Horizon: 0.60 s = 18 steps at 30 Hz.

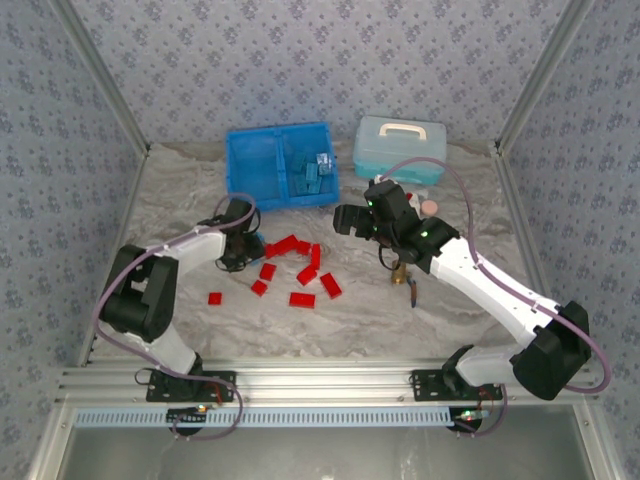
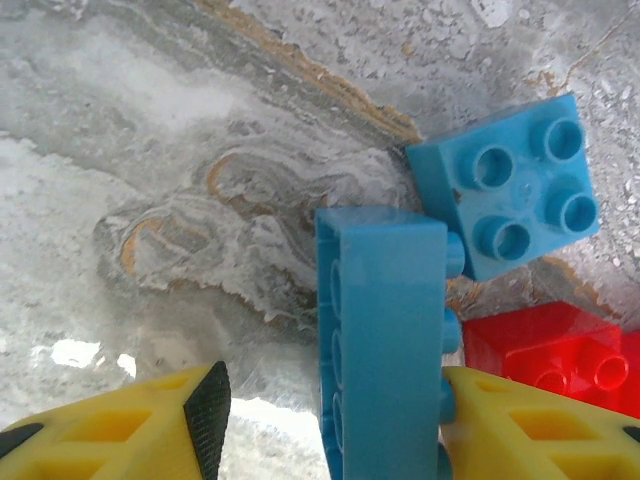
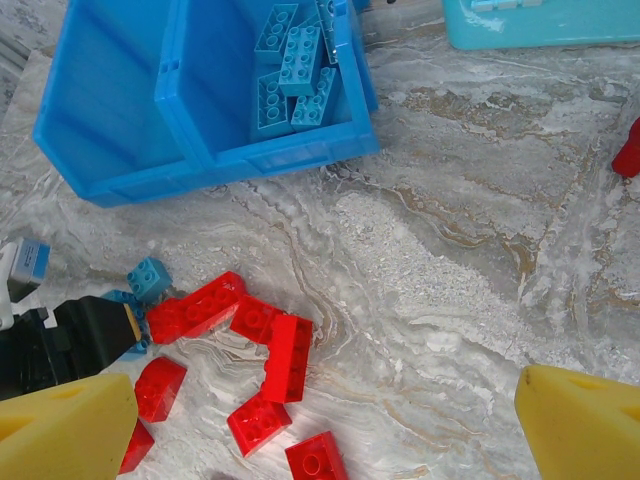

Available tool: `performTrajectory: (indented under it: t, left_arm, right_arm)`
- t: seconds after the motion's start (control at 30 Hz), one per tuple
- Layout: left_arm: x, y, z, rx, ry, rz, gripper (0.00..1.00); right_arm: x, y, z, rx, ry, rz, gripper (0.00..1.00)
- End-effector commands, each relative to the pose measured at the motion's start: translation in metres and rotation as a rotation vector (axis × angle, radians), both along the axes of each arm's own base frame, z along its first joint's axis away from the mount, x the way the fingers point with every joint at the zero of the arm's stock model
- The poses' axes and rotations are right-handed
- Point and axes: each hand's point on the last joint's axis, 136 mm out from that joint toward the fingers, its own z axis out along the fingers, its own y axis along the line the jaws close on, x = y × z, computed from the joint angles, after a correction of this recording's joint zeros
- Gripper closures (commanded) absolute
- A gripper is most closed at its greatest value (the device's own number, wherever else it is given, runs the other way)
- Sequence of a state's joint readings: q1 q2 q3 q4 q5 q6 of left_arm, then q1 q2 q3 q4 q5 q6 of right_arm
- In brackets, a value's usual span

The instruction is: Sort the legos into containers by color

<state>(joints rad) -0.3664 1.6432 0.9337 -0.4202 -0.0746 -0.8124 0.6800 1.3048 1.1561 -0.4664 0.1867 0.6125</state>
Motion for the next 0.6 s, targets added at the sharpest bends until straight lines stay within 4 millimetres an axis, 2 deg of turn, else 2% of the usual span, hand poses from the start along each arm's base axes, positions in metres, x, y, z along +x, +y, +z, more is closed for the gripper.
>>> performTrajectory:
  t: [0.0, 0.13, 0.33, 0.47, 0.57]
  left_arm:
    - [0.0, 0.006, 0.015, 0.016, -0.031, -0.008, 0.4]
    - [0.005, 0.004, 0.005, 0.033, -0.018, -0.036, 0.43]
    - [0.014, 0.001, -0.01, 0.033, 0.003, -0.04, 0.63]
    - [0.013, 0.0, -0.009, 0.032, 0.007, -0.043, 0.75]
    - [0.011, 0.002, -0.001, 0.035, -0.001, -0.043, 0.79]
  right_arm:
    - [-0.002, -0.003, -0.003, -0.004, 0.009, -0.01, 0.0]
    - [-0.002, -0.001, -0.002, 0.001, 0.009, -0.005, 0.0]
    - [-0.005, -0.004, -0.001, -0.009, 0.013, -0.007, 0.0]
    - [-0.006, -0.007, 0.0, -0.014, 0.008, -0.015, 0.0]
    - [-0.005, -0.006, 0.001, -0.01, 0.004, -0.014, 0.0]
